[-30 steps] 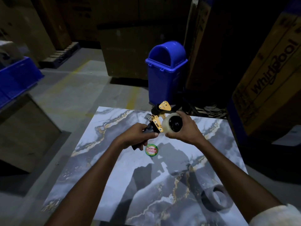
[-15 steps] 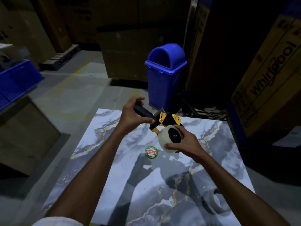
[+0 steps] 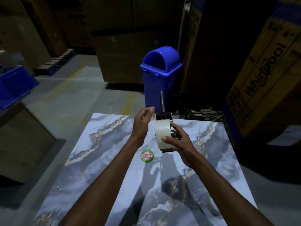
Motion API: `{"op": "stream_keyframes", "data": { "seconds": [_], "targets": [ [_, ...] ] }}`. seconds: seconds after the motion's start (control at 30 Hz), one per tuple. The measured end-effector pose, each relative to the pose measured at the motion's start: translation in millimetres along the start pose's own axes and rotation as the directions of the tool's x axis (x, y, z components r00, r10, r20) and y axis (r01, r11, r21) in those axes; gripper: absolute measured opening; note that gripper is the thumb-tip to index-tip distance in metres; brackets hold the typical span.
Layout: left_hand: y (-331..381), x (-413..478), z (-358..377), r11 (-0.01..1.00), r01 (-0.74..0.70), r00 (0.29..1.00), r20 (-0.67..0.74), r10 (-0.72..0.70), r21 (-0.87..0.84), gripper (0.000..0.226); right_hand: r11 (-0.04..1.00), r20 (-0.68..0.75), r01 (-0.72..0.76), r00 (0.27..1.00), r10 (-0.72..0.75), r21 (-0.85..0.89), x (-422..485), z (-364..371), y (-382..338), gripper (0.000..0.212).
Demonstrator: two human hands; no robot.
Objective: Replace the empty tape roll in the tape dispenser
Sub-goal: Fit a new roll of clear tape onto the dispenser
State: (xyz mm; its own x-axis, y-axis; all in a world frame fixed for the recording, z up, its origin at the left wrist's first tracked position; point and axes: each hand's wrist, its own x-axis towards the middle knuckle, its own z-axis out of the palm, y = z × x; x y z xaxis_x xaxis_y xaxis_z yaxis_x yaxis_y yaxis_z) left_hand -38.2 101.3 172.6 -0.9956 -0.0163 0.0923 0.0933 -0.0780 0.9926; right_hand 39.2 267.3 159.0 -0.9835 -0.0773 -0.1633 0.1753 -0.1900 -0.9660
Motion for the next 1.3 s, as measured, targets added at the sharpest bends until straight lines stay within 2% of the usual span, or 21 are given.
{"op": "stream_keyframes", "data": {
  "seconds": [0.13,0.2,0.3,0.4,0.5,0.57,0.63,0.7,0.8,0.93,1.1,1.2,1.3],
  "targets": [
    [-3,-28,-2,0.976,-0.195,0.98,0.045,0.192,0.099,0.039,0.994,-0.001,0.02,1.0,-0.02,0.108,1,-5,1,0.068],
    [-4,-37,2,0.975,-0.195,0.978,0.092,0.186,0.104,0.037,0.993,-0.011,0.028,1.0,-0.027,0.112,2,-5,-1,0.069],
    [-2,-46,12,0.981,-0.146,0.985,0.107,0.132,0.13,0.035,0.994,-0.038,0.043,0.998,-0.04,0.101,4,-3,-4,0.075],
    [-2,-48,19,0.982,-0.102,0.995,0.027,0.099,0.156,0.041,0.995,-0.052,0.059,0.997,-0.055,0.083,4,-2,-5,0.079],
    [-9,-44,22,1.0,0.022,1.0,-0.016,-0.022,-0.009,0.045,0.995,-0.054,0.079,0.996,-0.075,0.062,5,-1,-2,0.079],
    [-11,-37,22,0.974,0.189,0.982,0.022,-0.188,-0.127,0.056,0.995,-0.026,0.084,0.996,-0.083,0.045,4,-2,-3,0.08],
    [-13,-24,22,0.925,0.339,0.94,0.102,-0.326,-0.173,0.065,0.995,0.022,0.095,0.995,-0.096,0.008,4,-2,-5,0.083],
    [-18,-13,22,0.878,0.416,0.903,0.217,-0.37,-0.237,0.073,0.993,0.073,0.114,0.991,-0.112,-0.036,4,-2,-7,0.088],
    [-22,-6,25,0.84,0.467,0.878,0.258,-0.403,-0.277,0.085,0.989,0.127,0.132,0.984,-0.123,-0.07,3,-3,-12,0.091],
    [-13,-4,28,0.733,0.52,0.854,0.294,-0.429,-0.438,0.081,0.966,0.213,0.171,0.969,-0.128,-0.196,2,0,-15,0.094],
    [-17,3,28,0.761,0.452,0.892,0.221,-0.395,-0.465,0.078,0.947,0.218,0.176,0.969,-0.118,-0.27,1,0,-20,0.095],
    [-9,5,25,0.777,0.424,0.906,0.219,-0.363,-0.465,0.077,0.863,0.187,0.195,0.975,-0.119,-0.466,-1,-4,-33,0.1],
    [-2,6,26,0.847,0.294,0.956,0.131,-0.264,-0.442,0.046,0.662,0.18,0.257,0.966,-0.184,-0.704,-3,-10,-45,0.107]
  ]
}}
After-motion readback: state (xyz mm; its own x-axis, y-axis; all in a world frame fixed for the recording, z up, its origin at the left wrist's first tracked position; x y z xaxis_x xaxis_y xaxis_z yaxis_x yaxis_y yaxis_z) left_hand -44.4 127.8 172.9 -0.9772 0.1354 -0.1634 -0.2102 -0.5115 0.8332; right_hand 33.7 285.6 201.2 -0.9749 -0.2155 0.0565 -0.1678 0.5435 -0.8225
